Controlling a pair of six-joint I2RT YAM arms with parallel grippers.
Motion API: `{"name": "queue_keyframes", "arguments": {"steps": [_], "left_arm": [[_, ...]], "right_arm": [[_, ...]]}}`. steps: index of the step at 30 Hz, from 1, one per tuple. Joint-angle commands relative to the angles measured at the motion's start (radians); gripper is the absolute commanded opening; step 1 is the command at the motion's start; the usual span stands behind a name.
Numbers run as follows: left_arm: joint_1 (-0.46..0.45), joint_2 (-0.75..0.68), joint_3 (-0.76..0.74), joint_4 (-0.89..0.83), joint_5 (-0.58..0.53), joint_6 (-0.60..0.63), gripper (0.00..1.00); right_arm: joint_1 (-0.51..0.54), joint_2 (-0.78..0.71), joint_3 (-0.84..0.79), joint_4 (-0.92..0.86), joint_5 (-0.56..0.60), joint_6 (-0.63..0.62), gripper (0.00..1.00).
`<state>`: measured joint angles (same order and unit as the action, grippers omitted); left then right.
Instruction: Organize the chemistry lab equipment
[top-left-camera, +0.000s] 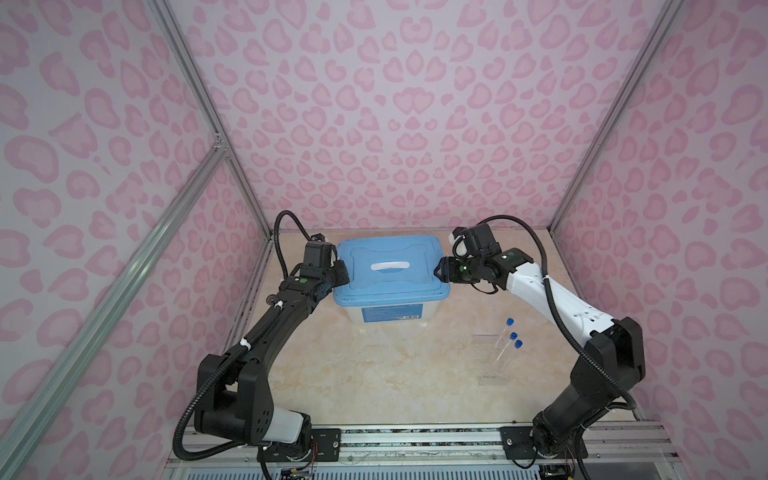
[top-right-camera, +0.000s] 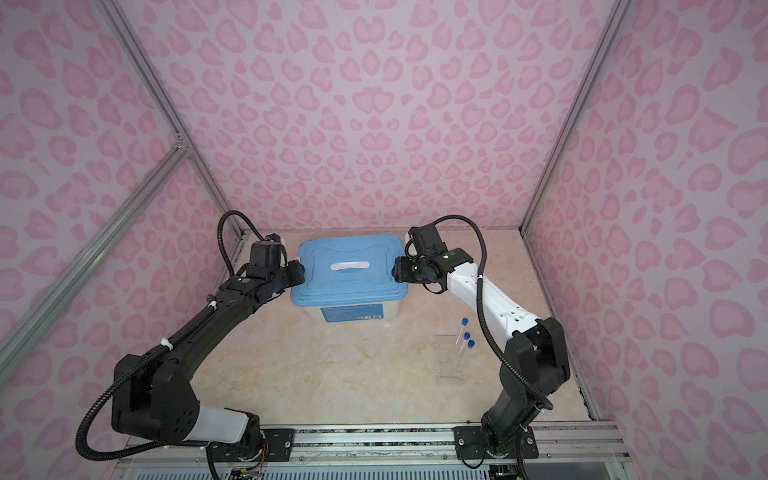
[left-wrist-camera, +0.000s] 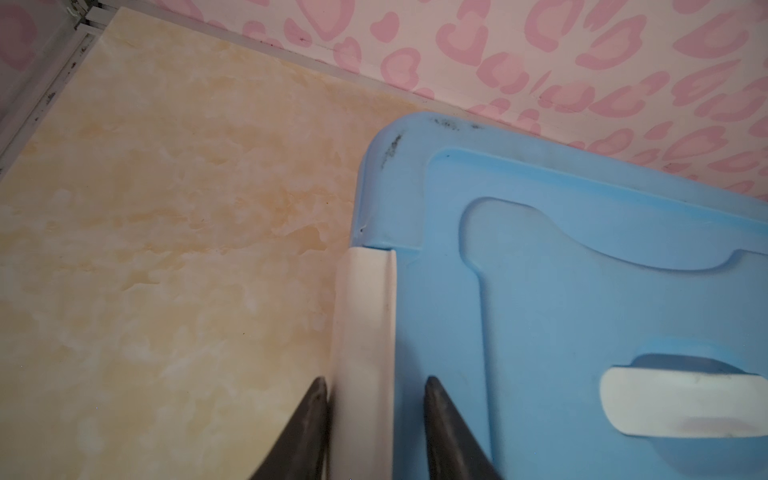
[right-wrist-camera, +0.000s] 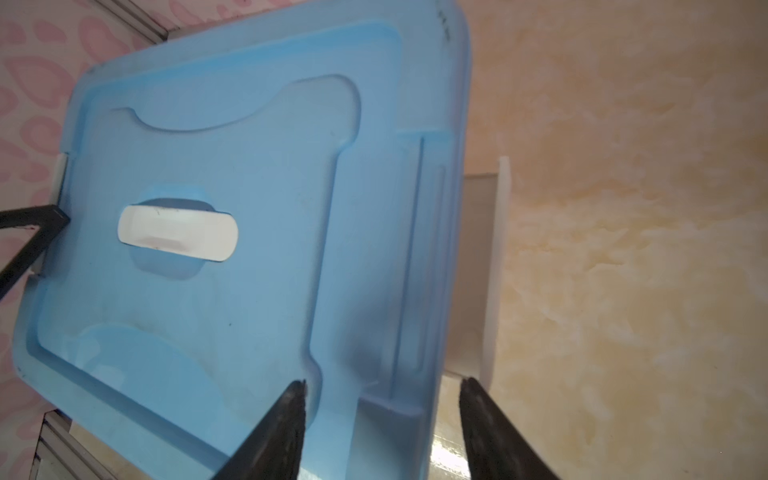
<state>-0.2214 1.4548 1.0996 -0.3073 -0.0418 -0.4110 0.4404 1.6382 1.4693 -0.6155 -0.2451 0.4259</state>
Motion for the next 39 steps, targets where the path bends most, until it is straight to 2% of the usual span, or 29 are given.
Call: {"name": "queue_keyframes", "arguments": {"steps": [1,2,7,12,16,22,33,39], "left_arm": [[0.000,0.020,-0.006,-0.184,0.085,0.002,0.39],[0.001,0.022,-0.005,-0.179,0.087,-0.002,0.39],[0.010,0.017,-0.022,-0.150,0.119,-0.017,0.38],[0.015,0.004,-0.022,-0.139,0.116,-0.015,0.38],[0.017,0.007,-0.027,-0.133,0.133,-0.018,0.38],[0.018,0.005,-0.020,-0.135,0.149,-0.015,0.38],[-0.004,0.007,-0.009,-0.116,0.210,-0.042,0.38],[-0.033,0.019,-0.005,-0.078,0.276,-0.086,0.38]], "right_arm": [[-0.040,-0.032,-0.020,-0.012,-0.070,-0.022,0.81],[-0.056,-0.035,-0.042,0.020,-0.095,-0.015,0.96],[-0.087,0.027,-0.010,0.015,-0.183,-0.054,0.98],[-0.102,0.127,0.008,0.045,-0.283,-0.021,0.96],[-0.095,0.170,0.031,0.100,-0.335,-0.002,0.87],[-0.064,0.142,0.045,0.092,-0.243,-0.014,0.68],[0.040,0.149,0.104,0.032,-0.147,-0.038,0.47],[0.096,0.152,0.125,0.004,-0.092,-0.039,0.47]]}}
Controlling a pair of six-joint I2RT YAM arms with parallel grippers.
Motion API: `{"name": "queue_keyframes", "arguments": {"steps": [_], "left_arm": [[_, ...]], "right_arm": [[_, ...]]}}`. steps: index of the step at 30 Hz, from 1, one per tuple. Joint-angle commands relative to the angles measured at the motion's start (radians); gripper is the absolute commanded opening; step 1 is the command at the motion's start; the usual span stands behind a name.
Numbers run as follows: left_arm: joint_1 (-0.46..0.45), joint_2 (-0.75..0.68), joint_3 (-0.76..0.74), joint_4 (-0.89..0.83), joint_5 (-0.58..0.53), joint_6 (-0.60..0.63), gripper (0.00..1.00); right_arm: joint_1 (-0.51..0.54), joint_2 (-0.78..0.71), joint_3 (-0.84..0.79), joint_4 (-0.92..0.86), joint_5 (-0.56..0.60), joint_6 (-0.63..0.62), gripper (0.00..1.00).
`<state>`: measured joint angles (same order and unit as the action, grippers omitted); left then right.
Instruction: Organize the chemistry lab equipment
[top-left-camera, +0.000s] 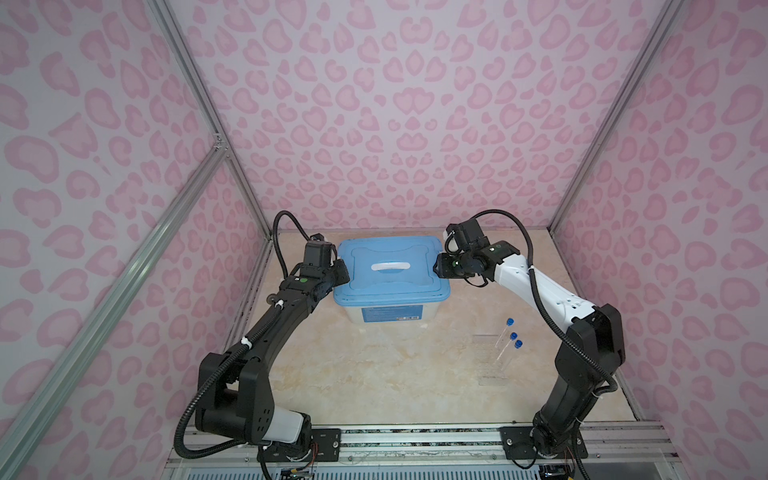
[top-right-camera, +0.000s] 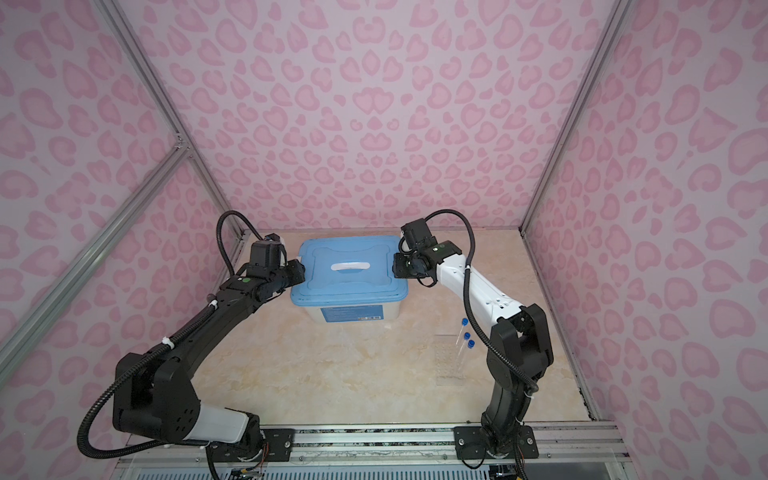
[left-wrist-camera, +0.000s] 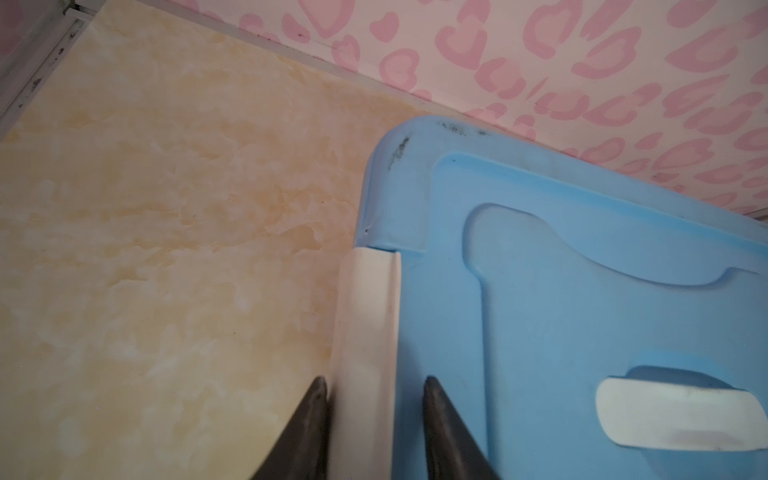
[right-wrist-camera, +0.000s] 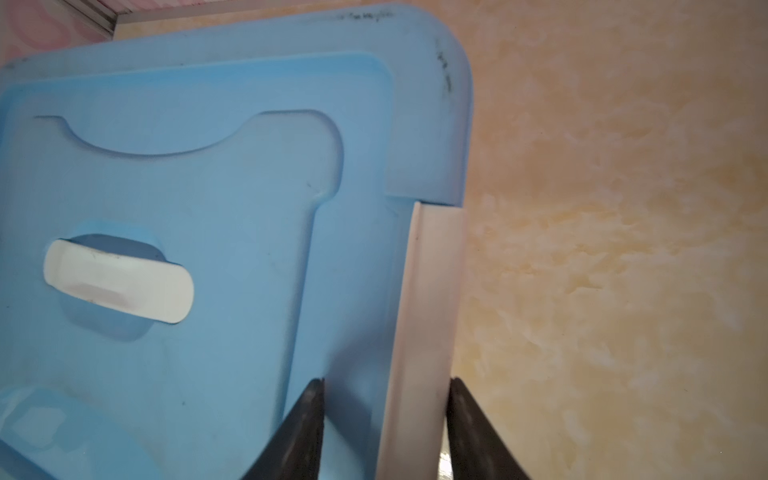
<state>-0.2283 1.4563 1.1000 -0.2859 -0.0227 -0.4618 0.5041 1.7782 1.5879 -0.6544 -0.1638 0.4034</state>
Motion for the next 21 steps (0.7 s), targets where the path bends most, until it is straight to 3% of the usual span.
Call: {"name": "queue_keyframes", "arguments": {"steps": [1,10,11,12,18,21], "left_arm": [[-0.025,0.016,-0.001,-0.101,0.247,-0.041,0.39],[0.012,-0.059,0.055,-0.151,0.151,-0.029,0.75],[0.020,-0.077,0.062,-0.160,0.143,-0.028,0.94],[0.028,-0.092,0.070,-0.172,0.133,-0.028,0.98],[0.109,-0.244,0.085,-0.230,0.078,-0.012,0.98],[0.131,-0.346,0.030,-0.206,-0.043,0.031,0.98]], "right_arm": [[0.024,0.011,0.003,0.033,-0.167,-0.012,0.48],[-0.061,-0.078,-0.049,-0.006,-0.070,-0.011,0.73],[-0.070,-0.093,-0.046,-0.012,-0.067,-0.012,0.76],[-0.077,-0.110,-0.045,-0.015,-0.065,-0.013,0.78],[-0.121,-0.271,-0.062,-0.059,-0.001,-0.050,0.87],[-0.159,-0.389,-0.157,-0.025,0.058,-0.084,0.92]]}}
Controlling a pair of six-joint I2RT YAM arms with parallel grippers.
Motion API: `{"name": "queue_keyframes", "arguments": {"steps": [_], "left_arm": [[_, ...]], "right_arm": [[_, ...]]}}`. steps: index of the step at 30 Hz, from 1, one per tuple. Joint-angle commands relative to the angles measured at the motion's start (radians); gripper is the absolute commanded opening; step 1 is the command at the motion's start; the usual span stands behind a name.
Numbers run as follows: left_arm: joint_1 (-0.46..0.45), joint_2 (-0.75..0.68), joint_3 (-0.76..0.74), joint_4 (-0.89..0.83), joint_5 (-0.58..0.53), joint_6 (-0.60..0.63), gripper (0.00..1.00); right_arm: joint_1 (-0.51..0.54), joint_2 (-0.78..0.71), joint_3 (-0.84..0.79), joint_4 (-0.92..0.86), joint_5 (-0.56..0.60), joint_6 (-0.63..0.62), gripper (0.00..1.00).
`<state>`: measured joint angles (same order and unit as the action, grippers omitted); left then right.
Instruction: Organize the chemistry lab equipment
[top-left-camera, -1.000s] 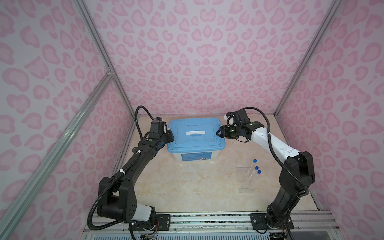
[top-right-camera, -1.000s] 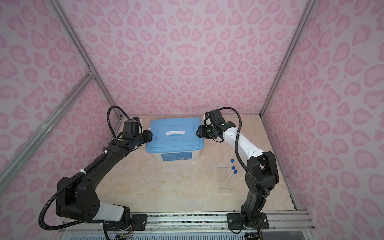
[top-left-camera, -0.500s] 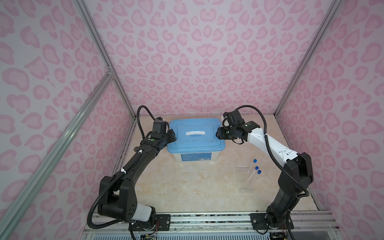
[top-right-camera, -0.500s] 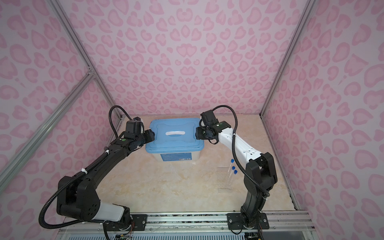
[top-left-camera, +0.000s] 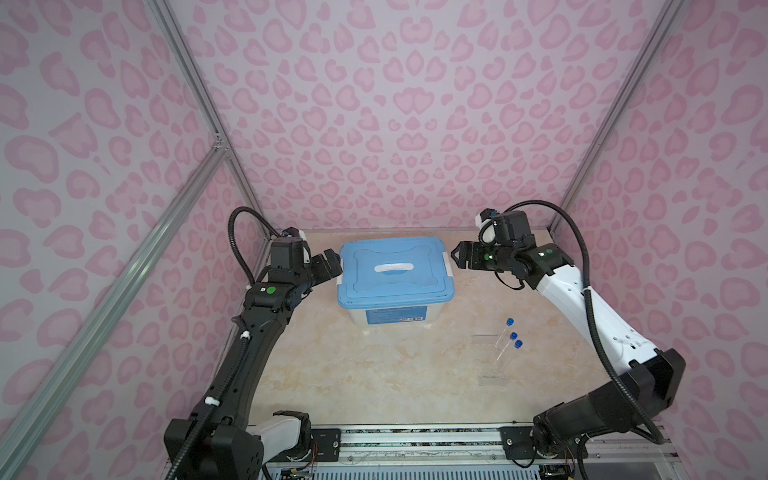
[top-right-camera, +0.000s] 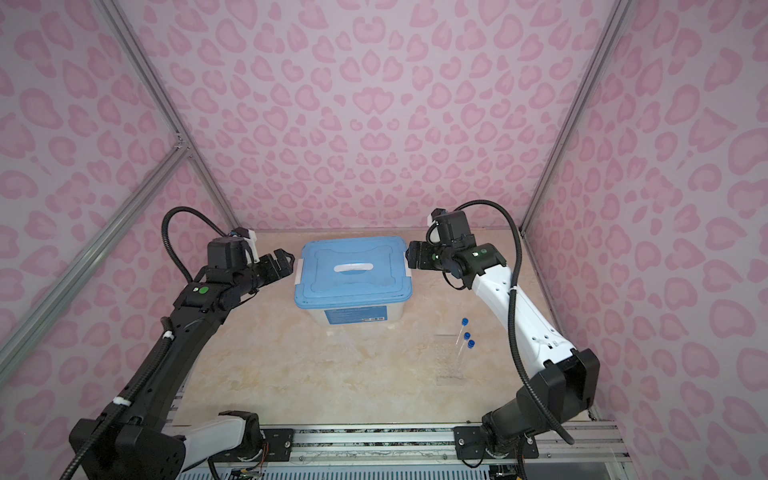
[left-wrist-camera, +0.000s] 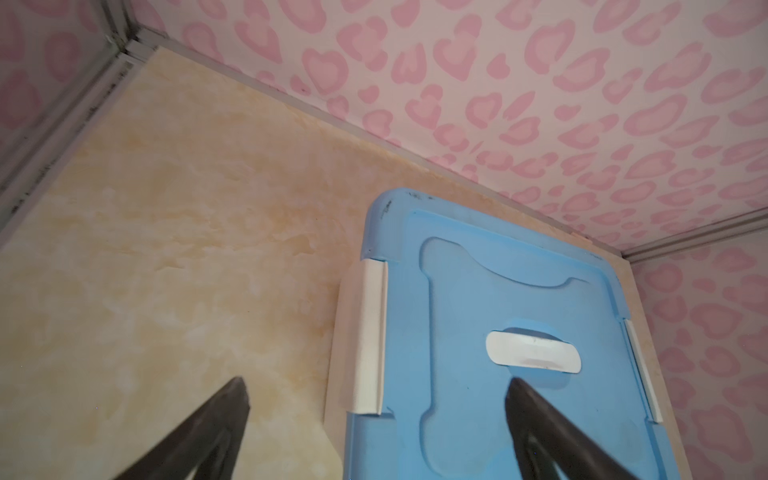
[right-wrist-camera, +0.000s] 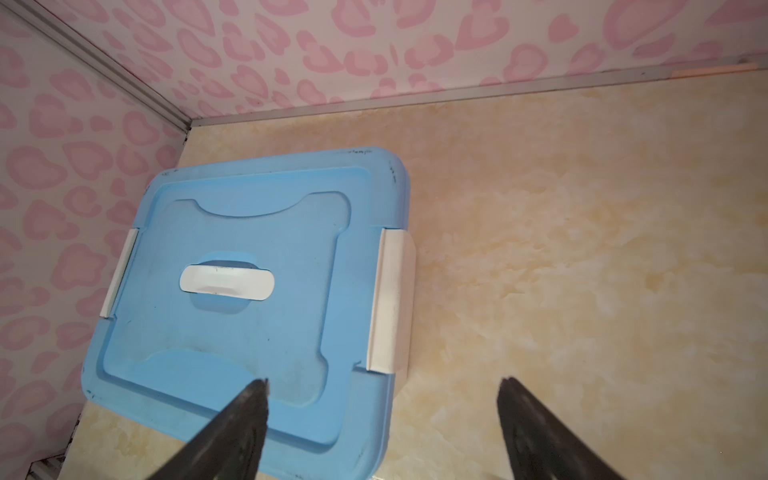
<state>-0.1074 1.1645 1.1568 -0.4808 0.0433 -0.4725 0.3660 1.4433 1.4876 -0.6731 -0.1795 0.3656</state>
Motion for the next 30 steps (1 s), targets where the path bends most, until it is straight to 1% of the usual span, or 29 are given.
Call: {"name": "queue_keyframes", "arguments": {"steps": [1,3,5,6,8,10,13,15,16,17,19,21,24,25,27,28,30], "left_arm": [[0.010,-0.080,-0.034,-0.027,-0.175,0.055,0.98],[0.010,-0.118,-0.059,-0.034,-0.270,0.080,0.98],[0.011,-0.154,-0.119,0.016,-0.317,0.117,0.97],[0.011,-0.164,-0.140,0.031,-0.346,0.114,0.97],[0.014,-0.182,-0.192,0.100,-0.346,0.145,0.97],[0.016,-0.187,-0.247,0.165,-0.352,0.151,0.97],[0.021,-0.182,-0.321,0.278,-0.410,0.175,0.97],[0.031,-0.173,-0.356,0.339,-0.382,0.228,0.97],[0.032,-0.159,-0.366,0.357,-0.398,0.238,0.97],[0.033,-0.145,-0.380,0.383,-0.411,0.245,0.97],[0.036,-0.119,-0.419,0.453,-0.402,0.262,0.96],[0.040,-0.092,-0.447,0.510,-0.419,0.247,0.96],[0.050,-0.044,-0.484,0.597,-0.476,0.239,0.96],[0.051,-0.034,-0.495,0.619,-0.490,0.244,0.96],[0.066,-0.021,-0.529,0.663,-0.467,0.246,0.97],[0.073,-0.016,-0.555,0.707,-0.440,0.245,0.98],[0.078,-0.005,-0.595,0.754,-0.421,0.253,0.99]], "right_arm": [[-0.038,-0.090,-0.081,-0.007,0.099,-0.057,0.93],[-0.076,-0.145,-0.116,-0.017,0.134,-0.091,0.93],[-0.131,-0.199,-0.172,-0.002,0.179,-0.119,0.96],[-0.157,-0.219,-0.200,0.017,0.196,-0.122,0.96],[-0.228,-0.264,-0.280,0.072,0.207,-0.121,0.96],[-0.293,-0.302,-0.372,0.148,0.212,-0.101,0.94],[-0.381,-0.347,-0.486,0.290,0.229,-0.146,0.96],[-0.432,-0.357,-0.528,0.343,0.272,-0.133,0.96],[-0.466,-0.356,-0.549,0.368,0.269,-0.133,0.96],[-0.499,-0.348,-0.565,0.391,0.242,-0.136,0.96],[-0.539,-0.333,-0.606,0.445,0.223,-0.117,0.96],[-0.551,-0.315,-0.663,0.522,0.235,-0.101,0.96],[-0.553,-0.274,-0.757,0.665,0.243,-0.129,0.96],[-0.553,-0.263,-0.771,0.675,0.239,-0.153,0.96],[-0.553,-0.238,-0.805,0.729,0.248,-0.198,0.96],[-0.553,-0.225,-0.831,0.770,0.259,-0.206,0.96],[-0.553,-0.210,-0.867,0.849,0.255,-0.211,0.96]]}}
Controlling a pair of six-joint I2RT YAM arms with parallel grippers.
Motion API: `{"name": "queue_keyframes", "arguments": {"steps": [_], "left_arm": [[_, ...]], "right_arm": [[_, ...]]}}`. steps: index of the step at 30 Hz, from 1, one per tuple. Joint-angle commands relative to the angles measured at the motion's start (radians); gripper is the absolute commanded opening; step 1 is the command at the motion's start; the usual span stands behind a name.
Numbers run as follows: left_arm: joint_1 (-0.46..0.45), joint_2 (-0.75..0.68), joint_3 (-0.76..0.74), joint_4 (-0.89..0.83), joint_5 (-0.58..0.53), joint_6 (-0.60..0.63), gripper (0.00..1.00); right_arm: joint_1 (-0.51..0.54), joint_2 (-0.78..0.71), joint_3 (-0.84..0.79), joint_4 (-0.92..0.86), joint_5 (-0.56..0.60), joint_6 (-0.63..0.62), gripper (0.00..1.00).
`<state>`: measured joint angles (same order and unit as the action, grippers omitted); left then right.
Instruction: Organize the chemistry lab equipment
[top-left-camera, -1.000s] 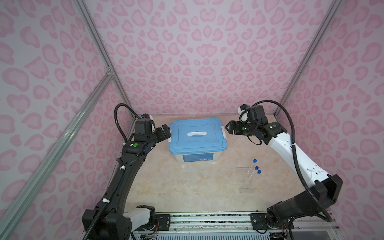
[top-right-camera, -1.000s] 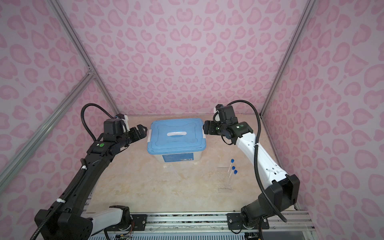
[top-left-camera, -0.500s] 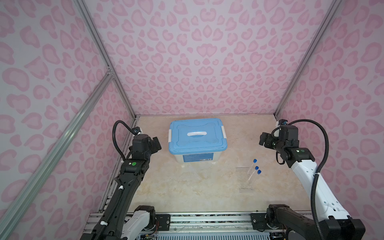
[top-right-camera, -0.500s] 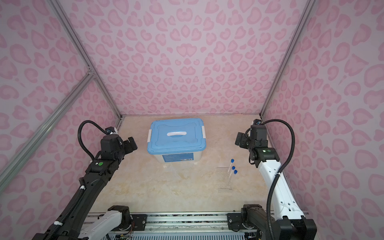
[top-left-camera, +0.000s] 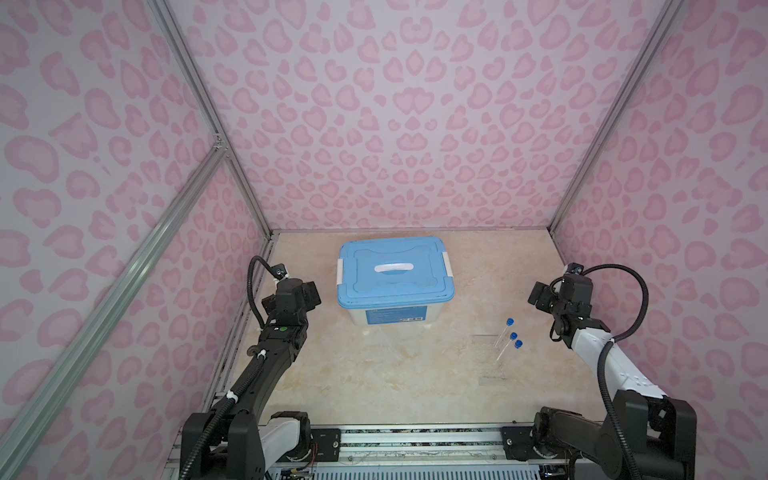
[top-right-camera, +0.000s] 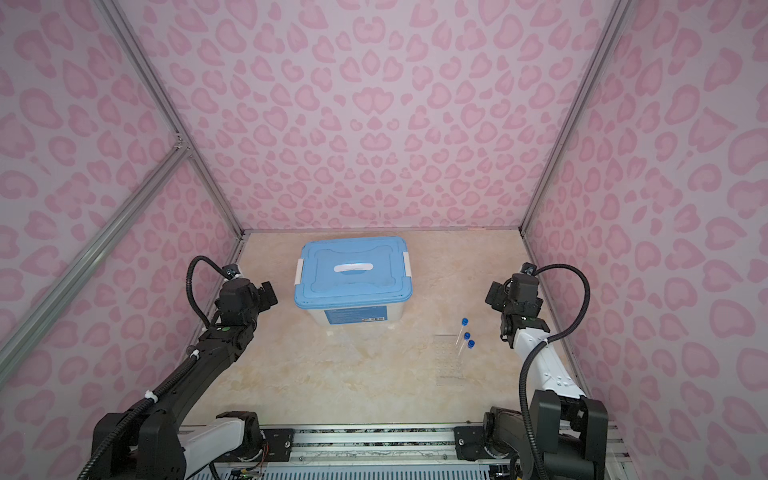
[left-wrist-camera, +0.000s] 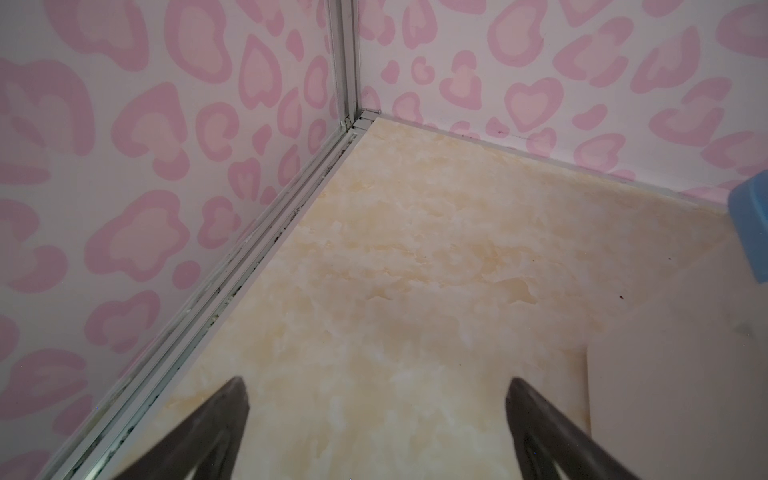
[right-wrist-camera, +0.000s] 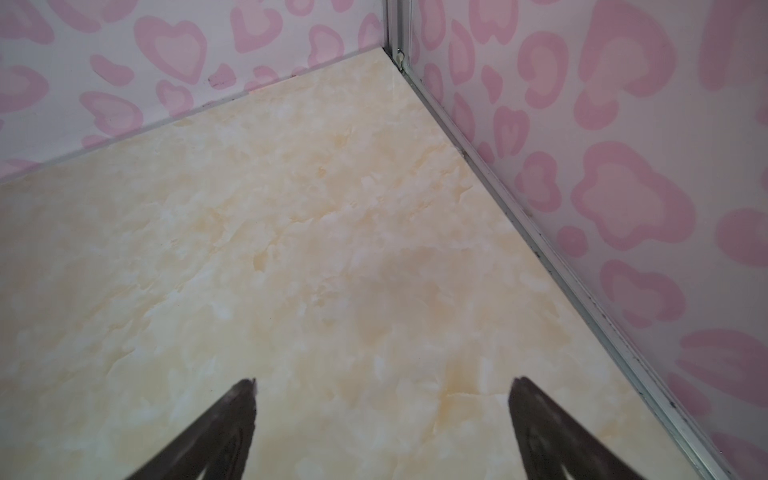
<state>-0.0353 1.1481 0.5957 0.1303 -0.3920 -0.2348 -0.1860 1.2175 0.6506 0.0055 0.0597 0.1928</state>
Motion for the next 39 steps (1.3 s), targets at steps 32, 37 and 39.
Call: {"name": "queue_keyframes", "arguments": {"steps": [32,37,39], "left_arm": [[0.066,0.324,-0.253,0.815,0.381,0.188,0.97],[0.074,0.328,-0.249,0.811,0.415,0.194,0.97],[0.074,0.327,-0.248,0.810,0.416,0.193,0.97]], "right_arm": [[0.154,0.320,-0.295,0.933,-0.111,-0.177,0.96],[0.155,0.324,-0.295,0.936,-0.112,-0.180,0.96],[0.156,0.322,-0.291,0.929,-0.109,-0.179,0.97]]}}
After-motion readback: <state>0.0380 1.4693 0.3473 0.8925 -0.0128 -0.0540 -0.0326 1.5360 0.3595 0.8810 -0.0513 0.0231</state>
